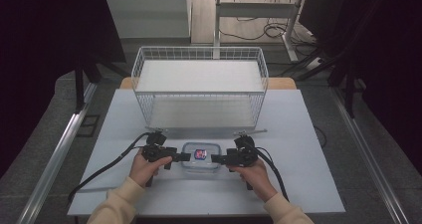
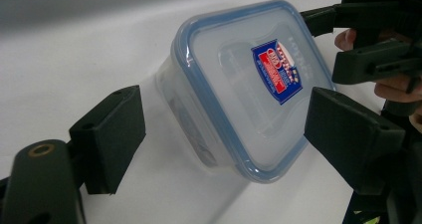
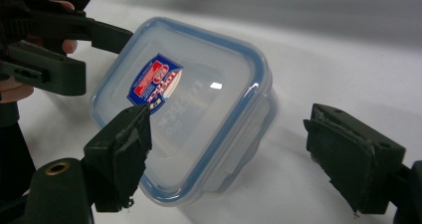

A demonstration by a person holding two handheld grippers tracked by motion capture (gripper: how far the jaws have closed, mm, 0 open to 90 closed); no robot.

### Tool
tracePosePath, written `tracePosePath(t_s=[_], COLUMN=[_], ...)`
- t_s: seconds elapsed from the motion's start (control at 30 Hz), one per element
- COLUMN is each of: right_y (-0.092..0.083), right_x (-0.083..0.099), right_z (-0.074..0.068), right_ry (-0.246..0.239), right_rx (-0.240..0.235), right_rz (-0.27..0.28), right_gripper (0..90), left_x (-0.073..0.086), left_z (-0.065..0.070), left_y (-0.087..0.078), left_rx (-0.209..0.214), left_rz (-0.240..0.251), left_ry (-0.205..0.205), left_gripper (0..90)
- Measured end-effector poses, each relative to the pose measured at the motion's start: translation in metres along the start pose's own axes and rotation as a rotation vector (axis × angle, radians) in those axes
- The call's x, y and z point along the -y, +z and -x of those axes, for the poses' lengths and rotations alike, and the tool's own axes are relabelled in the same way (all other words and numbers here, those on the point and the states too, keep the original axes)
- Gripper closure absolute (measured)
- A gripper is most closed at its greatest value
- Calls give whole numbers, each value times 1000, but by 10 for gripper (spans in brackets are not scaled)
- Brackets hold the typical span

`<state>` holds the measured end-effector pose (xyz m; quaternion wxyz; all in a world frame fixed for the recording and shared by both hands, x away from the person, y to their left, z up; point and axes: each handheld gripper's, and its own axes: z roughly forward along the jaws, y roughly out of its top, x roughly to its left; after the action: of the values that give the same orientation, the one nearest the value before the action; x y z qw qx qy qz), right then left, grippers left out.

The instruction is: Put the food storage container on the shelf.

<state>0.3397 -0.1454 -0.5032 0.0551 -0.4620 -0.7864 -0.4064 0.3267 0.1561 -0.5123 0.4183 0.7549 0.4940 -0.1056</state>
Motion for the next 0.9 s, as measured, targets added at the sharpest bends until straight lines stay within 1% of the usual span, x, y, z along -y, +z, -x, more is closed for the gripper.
tracePosePath(t_s=[0.1,0.13,0.17,0.23,0.33,0.37,0.47,0.5,0.53,0.57,0.6,0.63,0.67,0.7,0.73,0.77,0.83,0.9], right_y=[4,5,6,8,10,11,12,13,13,14,14,14,14,13,13,12,10,9], right_x=[1,2,2,4,5,5,6,7,7,7,7,7,7,8,8,8,9,10], right_z=[1,1,1,1,2,3,4,6,6,6,6,6,6,8,8,8,11,13], right_ry=[19,19,18,31,49,63,64,85,85,101,116,116,116,137,137,147,171,185], right_rx=[-18,-19,-22,-39,-53,-62,-74,-93,-93,-109,-112,-109,-109,-115,-115,-119,-133,-145], right_rz=[-5,-10,-14,-18,-19,-19,-20,-20,-20,-23,-17,-18,-18,-21,-21,-18,-13,-8], right_gripper=[185,195,198,208,215,216,236,267,267,274,292,296,296,321,321,336,373,399], left_x=[1,1,2,2,2,3,4,6,6,7,7,7,7,8,8,9,9,9], left_z=[-2,-3,-4,-6,-8,-8,-10,-10,-10,-10,-10,-11,-11,-12,-14,-15,-17,-17], left_y=[4,5,6,6,8,9,13,17,17,18,19,19,19,18,17,15,12,12], left_rx=[8,11,21,45,41,48,65,88,88,107,120,122,122,128,136,142,151,150], left_rz=[-8,-10,-8,-2,-10,-7,-15,-16,-16,-18,-25,-20,-20,-13,-4,2,12,15], left_ry=[-15,-24,-29,-55,-50,-56,-73,-93,-93,-99,-104,-113,-113,-120,-131,-134,-135,-137], left_gripper=[170,175,179,188,204,211,216,229,243,243,264,267,282,300,300,326,377,396])
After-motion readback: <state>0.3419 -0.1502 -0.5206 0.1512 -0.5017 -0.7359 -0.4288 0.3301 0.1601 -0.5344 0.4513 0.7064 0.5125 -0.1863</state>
